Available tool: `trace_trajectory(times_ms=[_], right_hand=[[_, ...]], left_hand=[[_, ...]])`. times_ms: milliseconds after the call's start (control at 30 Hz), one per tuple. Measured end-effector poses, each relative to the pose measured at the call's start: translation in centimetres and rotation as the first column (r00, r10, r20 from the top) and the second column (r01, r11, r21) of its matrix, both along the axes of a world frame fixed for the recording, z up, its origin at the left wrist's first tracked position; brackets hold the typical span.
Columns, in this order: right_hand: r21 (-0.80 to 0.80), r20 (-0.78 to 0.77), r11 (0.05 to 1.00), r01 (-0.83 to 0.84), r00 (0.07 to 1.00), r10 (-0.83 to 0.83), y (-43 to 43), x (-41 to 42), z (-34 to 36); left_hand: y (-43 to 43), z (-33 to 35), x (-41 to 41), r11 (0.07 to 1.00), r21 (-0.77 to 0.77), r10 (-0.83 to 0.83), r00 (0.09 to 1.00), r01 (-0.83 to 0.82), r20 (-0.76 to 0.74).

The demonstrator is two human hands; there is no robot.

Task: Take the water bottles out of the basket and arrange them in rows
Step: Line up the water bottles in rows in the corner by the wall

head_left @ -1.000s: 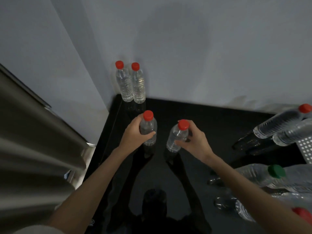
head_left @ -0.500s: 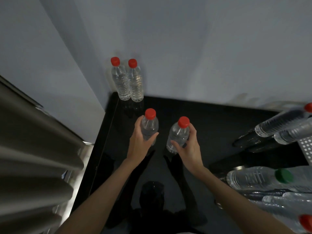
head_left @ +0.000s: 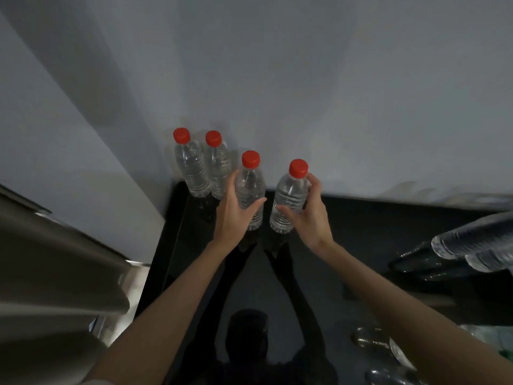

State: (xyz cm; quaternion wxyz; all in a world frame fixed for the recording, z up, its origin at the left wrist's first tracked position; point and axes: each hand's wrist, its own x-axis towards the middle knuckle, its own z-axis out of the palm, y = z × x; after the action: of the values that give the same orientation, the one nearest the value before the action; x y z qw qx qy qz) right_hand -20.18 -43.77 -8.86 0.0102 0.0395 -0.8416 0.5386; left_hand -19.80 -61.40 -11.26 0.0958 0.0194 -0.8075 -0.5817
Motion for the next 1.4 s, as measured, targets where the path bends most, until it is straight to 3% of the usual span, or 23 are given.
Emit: trace_trajectory(times_ms=[433,700,800,933,1000,1067,1100,1167,1300,1400], right_hand=[[-0.084,0.003,0.995,-0.046,0.999,0.046,-2.8,-6.7,-2.8],[0.087,-0.080,0.990,-0.112,0.990,0.119,-2.2,-7.5,-3.4],[0.110,-0.066,0.988,-0.106,0.991,0.114,-2.2,-7.5,-3.6],[0.084,-0.045,0.987,-0.136,0.989,0.140,-2.6,-7.4,-3.6],[0.086,-0.036,0.985,-0.147,0.988,0.151,-2.5,-7.5,-3.6],[0.098,-0.029,0.983,-0.155,0.987,0.158,-2.5,-7.6,-3.5],[0.104,-0.035,0.982,-0.157,0.986,0.161,-2.4,-7.7,-3.6],[0.119,-0.068,0.980,-0.157,0.984,0.166,-2.4,-7.8,-3.6],[0.107,-0.092,0.985,-0.137,0.985,0.147,-2.6,-8.0,-3.7],[0.103,-0.117,0.986,-0.131,0.983,0.142,-2.8,-8.3,-4.0]], left_hand=[[-0.1,-3.1,-6.2,0.999,0.012,0.033,0.999,-0.033,-0.021],[-0.2,-4.1,-6.1,0.997,0.061,0.046,0.999,-0.047,0.006],[-0.5,-4.3,-4.6,0.994,0.103,0.024,0.997,-0.032,0.075],[-0.5,-5.7,-0.9,0.977,0.159,0.110,0.978,-0.139,0.177],[-0.1,-6.2,-0.5,0.897,0.337,0.152,0.915,-0.287,0.373],[0.2,-5.9,-1.7,0.646,0.604,0.027,0.805,-0.466,0.593],[0.3,-5.6,-2.6,0.508,0.681,-0.058,0.768,-0.527,0.638],[0.5,-5.0,-4.0,0.337,0.744,-0.153,0.746,-0.577,0.648],[1.0,-4.8,-5.0,0.203,0.754,-0.140,0.744,-0.625,0.654],[0.8,-5.3,-5.4,0.156,0.749,-0.123,0.740,-0.644,0.662]])
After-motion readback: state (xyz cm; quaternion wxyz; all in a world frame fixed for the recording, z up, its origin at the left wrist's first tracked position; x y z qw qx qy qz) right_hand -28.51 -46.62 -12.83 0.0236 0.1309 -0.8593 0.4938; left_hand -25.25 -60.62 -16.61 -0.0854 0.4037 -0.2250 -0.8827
